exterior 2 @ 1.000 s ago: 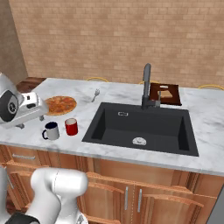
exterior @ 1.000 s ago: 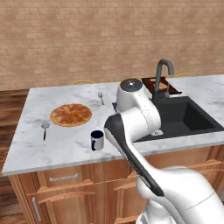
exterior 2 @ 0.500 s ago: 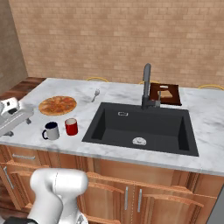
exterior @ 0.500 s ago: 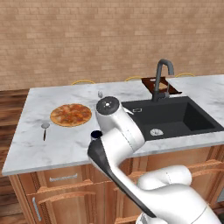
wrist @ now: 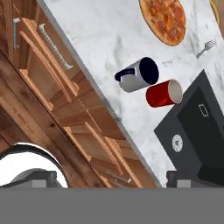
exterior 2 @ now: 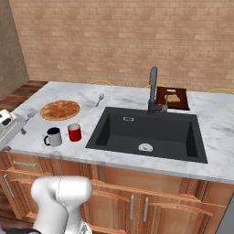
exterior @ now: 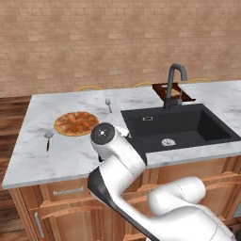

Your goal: Take the pizza cutter from the drawer on the left and place it on the dining counter for cutting.

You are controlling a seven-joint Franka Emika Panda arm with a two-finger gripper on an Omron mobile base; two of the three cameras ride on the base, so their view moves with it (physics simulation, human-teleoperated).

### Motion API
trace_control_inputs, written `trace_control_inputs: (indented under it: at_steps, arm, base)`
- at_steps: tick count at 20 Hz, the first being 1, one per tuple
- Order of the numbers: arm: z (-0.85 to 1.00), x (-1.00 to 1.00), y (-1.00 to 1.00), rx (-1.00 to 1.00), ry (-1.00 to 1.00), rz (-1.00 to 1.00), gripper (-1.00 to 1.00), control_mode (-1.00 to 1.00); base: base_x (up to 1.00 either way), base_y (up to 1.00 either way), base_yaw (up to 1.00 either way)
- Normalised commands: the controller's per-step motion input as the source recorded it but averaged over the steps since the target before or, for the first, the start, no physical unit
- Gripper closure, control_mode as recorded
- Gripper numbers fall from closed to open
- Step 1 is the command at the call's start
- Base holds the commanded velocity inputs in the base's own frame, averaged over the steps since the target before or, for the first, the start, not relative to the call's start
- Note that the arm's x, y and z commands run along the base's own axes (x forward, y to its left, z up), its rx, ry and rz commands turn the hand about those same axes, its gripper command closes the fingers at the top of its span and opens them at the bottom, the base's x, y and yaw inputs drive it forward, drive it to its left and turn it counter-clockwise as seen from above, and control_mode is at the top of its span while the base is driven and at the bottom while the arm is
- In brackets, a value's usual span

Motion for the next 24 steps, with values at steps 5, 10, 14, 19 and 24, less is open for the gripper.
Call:
trace_control_inputs:
  at_steps: [5, 10, 14, 19, 24]
  arm:
    - [-0.4, 0.0, 0.41, -0.09, -0.18, 0.18, -1.0, -1.0]
    - [-0.28, 0.0, 0.32, -0.04, -0.27, 0.18, -1.0, -1.0]
    - [-0.3, 0.0, 0.27, -0.01, -0.27, 0.19, -1.0, -1.0]
    - [-0.28, 0.0, 0.28, -0.04, -0.28, 0.2, -1.0, -1.0]
    - [-0.27, 0.0, 0.35, -0.04, -0.21, 0.18, -1.0, -1.0]
  base:
    - [0.0, 0.0, 0.0]
    - [0.0, 0.0, 0.0]
    - [0.0, 0.0, 0.0]
    - [0.0, 0.0, 0.0]
    - [0.0, 0.0, 0.0]
